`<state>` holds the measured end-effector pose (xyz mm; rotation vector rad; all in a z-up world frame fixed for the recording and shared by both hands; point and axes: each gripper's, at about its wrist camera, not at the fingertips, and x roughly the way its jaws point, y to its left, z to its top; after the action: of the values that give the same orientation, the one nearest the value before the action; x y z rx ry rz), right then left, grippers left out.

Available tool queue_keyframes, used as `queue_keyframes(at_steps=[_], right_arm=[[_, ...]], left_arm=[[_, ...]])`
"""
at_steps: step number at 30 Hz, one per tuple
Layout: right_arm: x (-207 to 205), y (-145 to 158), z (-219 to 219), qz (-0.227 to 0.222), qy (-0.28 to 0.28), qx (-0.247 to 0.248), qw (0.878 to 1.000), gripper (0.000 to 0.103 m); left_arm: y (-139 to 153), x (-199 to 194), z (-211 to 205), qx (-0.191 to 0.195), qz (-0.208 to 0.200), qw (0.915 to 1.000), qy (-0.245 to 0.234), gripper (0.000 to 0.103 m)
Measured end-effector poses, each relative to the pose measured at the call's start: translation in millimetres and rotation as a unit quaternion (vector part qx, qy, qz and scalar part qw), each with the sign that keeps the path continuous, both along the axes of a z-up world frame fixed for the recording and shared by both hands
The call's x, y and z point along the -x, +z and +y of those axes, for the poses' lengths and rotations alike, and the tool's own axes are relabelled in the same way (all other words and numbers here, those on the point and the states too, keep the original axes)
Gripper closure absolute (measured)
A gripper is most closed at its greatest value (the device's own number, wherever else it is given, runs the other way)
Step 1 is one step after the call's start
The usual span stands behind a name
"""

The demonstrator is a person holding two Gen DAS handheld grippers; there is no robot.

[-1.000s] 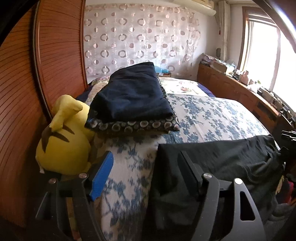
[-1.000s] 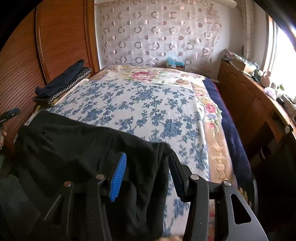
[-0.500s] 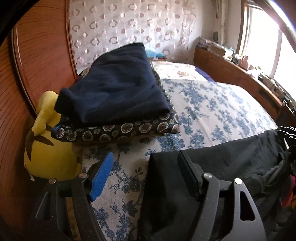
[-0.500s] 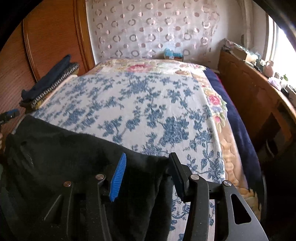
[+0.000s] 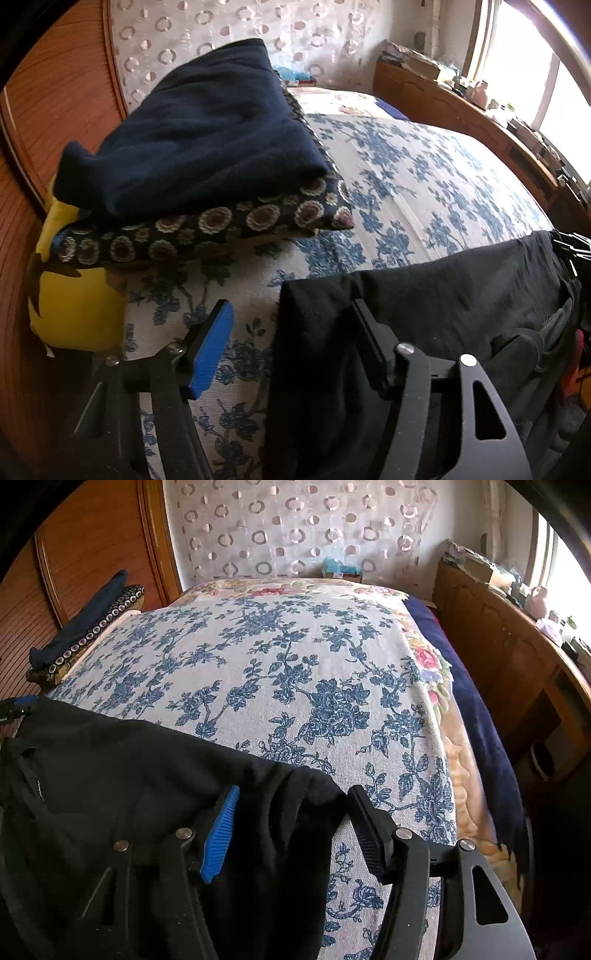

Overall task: Fold small clothes
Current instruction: 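Lift the T-shirt with both grippers and fold it over onto itself, then lower the folded T-shirt onto the bed and open both grippers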

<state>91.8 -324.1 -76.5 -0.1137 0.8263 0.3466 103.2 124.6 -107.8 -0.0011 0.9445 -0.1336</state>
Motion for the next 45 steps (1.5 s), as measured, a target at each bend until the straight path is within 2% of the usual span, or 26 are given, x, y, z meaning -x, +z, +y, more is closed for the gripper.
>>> queue_keyframes(at_steps=[7, 9, 14, 15, 17, 18, 19, 20, 24, 28, 34, 41, 45], right_arm=[[-5.7, -1.4, -4.0, 0.001, -0.006, -0.001, 1.0, 0.041], [-5.9, -1.9, -2.8, 0.001, -0.008, -0.002, 1.0, 0.041], [0.4, -3.9, 5.7, -0.003, 0.016, 0.003, 1.0, 0.043], [1.9, -3.7, 5.7, -0.004, 0.02, 0.001, 1.0, 0.045], [4.4, -2.8, 5.7, -0.003, 0.031, -0.005, 0.999, 0.061], [5.7, -2.6, 6.5, -0.002, 0.038, -0.008, 0.999, 0.067], [7.0, -2.6, 7.4, 0.001, 0.047, -0.014, 0.999, 0.08], [8.4, -3.0, 8.6, 0.003, 0.055, -0.019, 0.998, 0.087], [20.1, 5.3, 6.1, -0.003, 0.063, -0.047, 0.997, 0.091], [47.1, 33.3, 2.7, -0.043, 0.067, -0.069, 0.994, 0.091], [92.5, 96.6, -2.0, -0.12, 0.081, -0.065, 0.987, 0.092], [137.0, 165.4, -11.7, -0.193, 0.101, -0.078, 0.973, 0.092], [161.0, 198.0, -23.1, -0.228, 0.103, -0.08, 0.965, 0.092]], left_arm=[[-2.8, 0.2, -4.8, -0.002, 0.001, 1.0, -0.009, 0.044], [-2.4, 1.2, -6.3, -0.002, 0.0, 0.9999, -0.016, 0.051], [-0.6, 6.0, -14.7, 0.009, -0.001, 0.9992, -0.039, 0.079], [-0.1, 6.9, -16.0, 0.01, -0.002, 0.9991, -0.04, 0.081], [1.1, 10.2, -19.6, 0.012, -0.007, 0.9992, -0.038, 0.091], [2.1, 12.0, -20.6, 0.011, -0.013, 0.9993, -0.035, 0.091], [3.7, 15.2, -21.8, 0.01, -0.02, 0.9993, -0.03, 0.092], [6.5, 20.4, -23.4, 0.014, -0.03, 0.9991, -0.028, 0.092], [27.2, 48.4, -24.0, 0.033, -0.079, 0.9962, -0.016, 0.093], [65.1, 83.0, -23.9, 0.069, -0.144, 0.9871, -0.009, 0.093], [112.1, 106.2, -32.8, 0.059, -0.203, 0.9768, -0.033, 0.093], [176.2, 134.5, -27.1, 0.091, -0.282, 0.9538, -0.049, 0.093], [208.9, 148.4, -25.5, 0.086, -0.324, 0.9406, -0.055, 0.093]])
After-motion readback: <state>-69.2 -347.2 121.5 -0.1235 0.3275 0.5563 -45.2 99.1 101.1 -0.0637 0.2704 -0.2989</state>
